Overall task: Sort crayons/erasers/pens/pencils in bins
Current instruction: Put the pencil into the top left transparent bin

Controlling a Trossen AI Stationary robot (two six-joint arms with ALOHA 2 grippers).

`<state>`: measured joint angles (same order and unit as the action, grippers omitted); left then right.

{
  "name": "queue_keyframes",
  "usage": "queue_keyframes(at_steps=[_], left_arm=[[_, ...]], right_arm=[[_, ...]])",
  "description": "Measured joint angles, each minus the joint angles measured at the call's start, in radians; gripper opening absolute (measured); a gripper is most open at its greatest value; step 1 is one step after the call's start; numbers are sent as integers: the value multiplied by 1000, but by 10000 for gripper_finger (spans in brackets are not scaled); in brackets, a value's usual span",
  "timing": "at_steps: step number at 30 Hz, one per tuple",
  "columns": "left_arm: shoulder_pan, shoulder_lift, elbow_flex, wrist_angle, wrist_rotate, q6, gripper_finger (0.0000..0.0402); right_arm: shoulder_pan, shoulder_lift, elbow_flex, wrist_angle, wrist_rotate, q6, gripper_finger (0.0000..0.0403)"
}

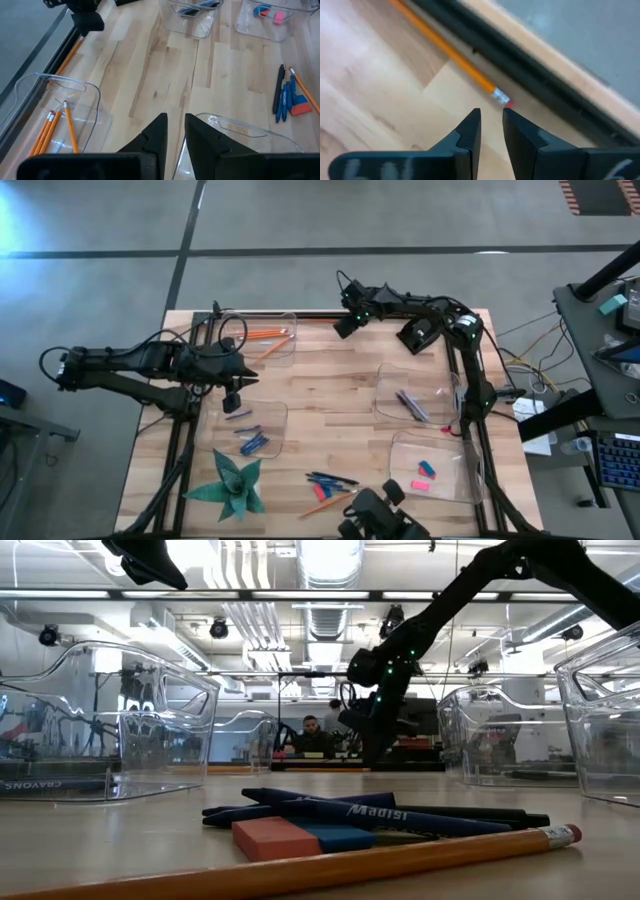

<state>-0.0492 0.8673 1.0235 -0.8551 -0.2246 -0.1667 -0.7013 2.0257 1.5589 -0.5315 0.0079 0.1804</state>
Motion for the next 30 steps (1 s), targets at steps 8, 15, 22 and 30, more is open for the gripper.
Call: queue_keyframes(at_steps=[8,15,22,30], left_arm=[[0,0,0,0,0,0,52],[0,-2,0,0,0,34,52],[0,-2,2,1,0,51,52],[0,0,6,5,0,50,52]], right_arm=[[-4,0,0,48,14,-20,72],[-5,1,0,51,14,-64,72],[-5,20,-1,85,16,-74,72],[-4,53,21,120,26,-88,72]])
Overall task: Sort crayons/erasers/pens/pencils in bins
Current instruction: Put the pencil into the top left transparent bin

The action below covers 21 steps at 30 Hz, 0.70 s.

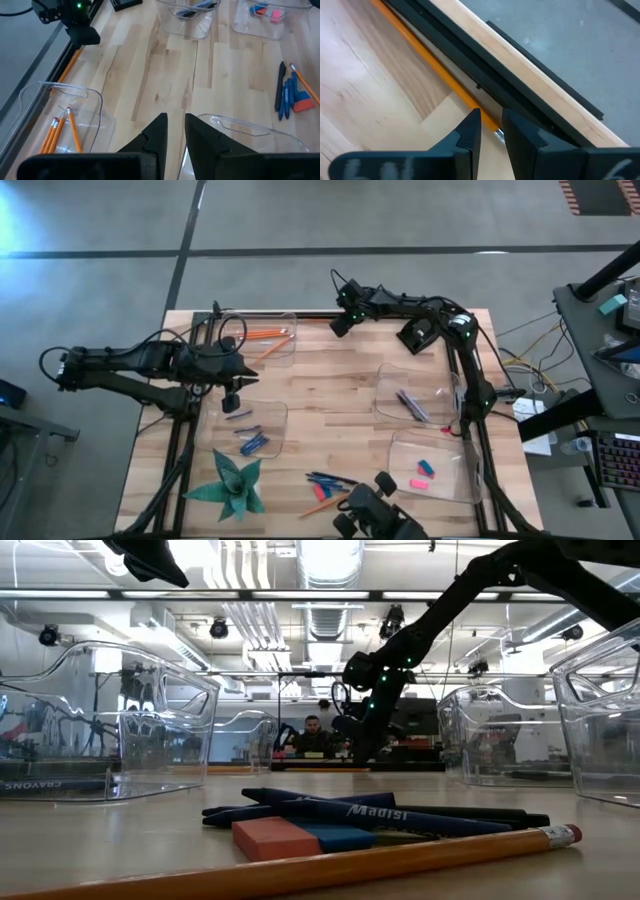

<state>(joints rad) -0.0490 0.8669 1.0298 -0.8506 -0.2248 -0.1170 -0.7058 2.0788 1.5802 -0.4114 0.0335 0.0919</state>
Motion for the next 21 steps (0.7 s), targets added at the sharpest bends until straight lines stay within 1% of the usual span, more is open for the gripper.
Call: queue_keyframes(at_steps=[9,16,21], left_arm=[[0,0,-1,5,0,0,52],[0,0,-1,4,1,0,52],[0,0,-1,5,1,0,52]], right_arm=[[1,1,2,-13,-14,-47,72],[1,1,2,-48,-30,-116,72],[2,1,3,-57,-34,-131,72]])
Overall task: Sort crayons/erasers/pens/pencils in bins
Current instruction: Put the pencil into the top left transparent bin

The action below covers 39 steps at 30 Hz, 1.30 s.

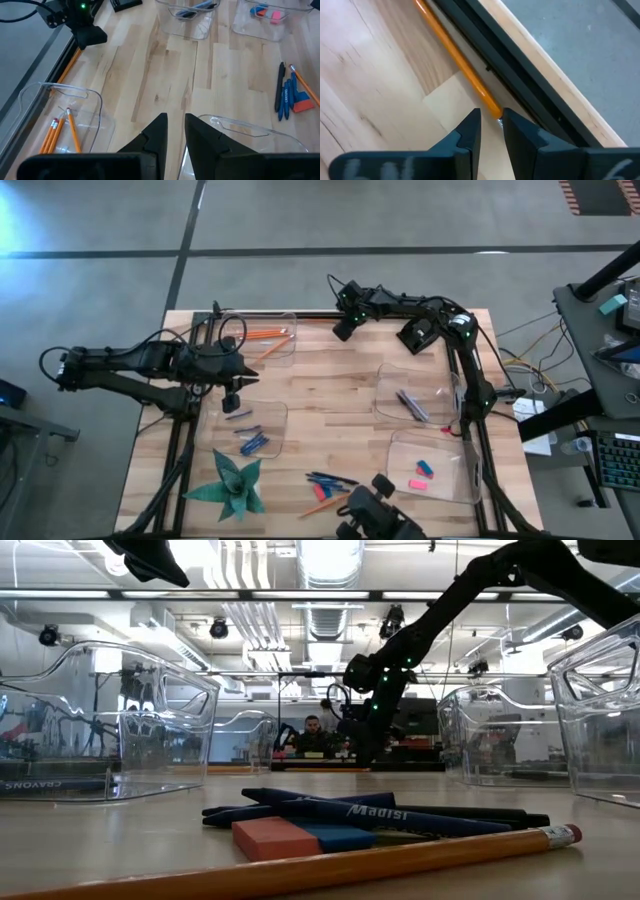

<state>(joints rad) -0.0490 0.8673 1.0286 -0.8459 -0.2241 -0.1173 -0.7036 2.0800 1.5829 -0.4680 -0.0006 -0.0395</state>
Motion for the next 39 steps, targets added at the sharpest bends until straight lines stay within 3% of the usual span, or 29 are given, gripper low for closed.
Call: queue_keyframes(at_steps=[5,11,19,32,36,39], left_arm=[[0,0,1,0,0,0,52],[0,0,1,0,0,0,52],[0,-1,0,-1,2,8,52],[0,1,-1,-9,9,27,52],[0,2,-2,-9,4,28,52],[1,3,-1,-1,3,27,52]], right_arm=[[18,-8,0,-58,-15,0,72],[43,-49,0,-129,-117,37,72],[47,-126,2,-115,-61,153,78],[76,-112,-1,-150,-76,345,186],[129,-112,-1,-102,-101,216,196],[159,-112,-1,-41,-32,65,193]])
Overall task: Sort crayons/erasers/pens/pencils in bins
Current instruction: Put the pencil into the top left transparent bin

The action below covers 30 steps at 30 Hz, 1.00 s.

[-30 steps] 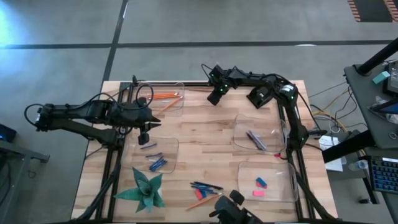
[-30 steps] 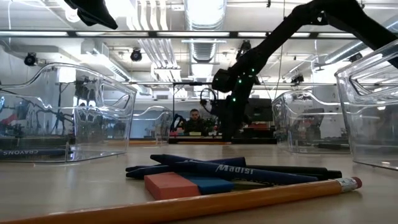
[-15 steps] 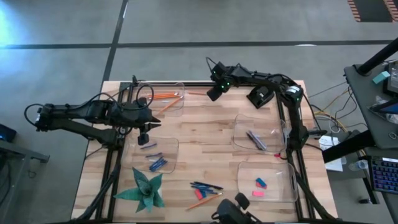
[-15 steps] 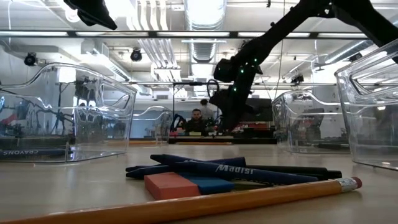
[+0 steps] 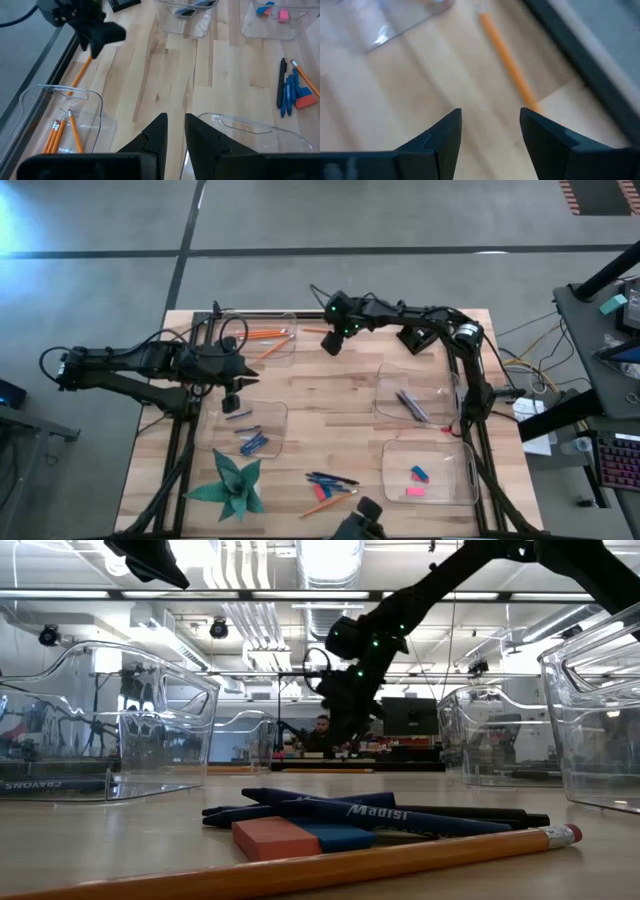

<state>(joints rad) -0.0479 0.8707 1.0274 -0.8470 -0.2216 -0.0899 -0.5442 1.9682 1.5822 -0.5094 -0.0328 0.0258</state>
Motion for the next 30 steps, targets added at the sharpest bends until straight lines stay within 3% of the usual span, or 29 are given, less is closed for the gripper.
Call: queue_keyframes(at_steps=[4,9,18,30], left_arm=[[0,2,0,2,-2,-1,52],[0,13,0,2,-4,-2,52],[0,23,6,3,-4,-5,52],[0,23,7,3,-4,-8,52]], right_arm=[[-27,12,3,57,26,8,191],[-65,73,20,41,-51,87,191],[-65,178,100,29,-49,37,192],[-65,338,344,-242,-57,-7,189]])
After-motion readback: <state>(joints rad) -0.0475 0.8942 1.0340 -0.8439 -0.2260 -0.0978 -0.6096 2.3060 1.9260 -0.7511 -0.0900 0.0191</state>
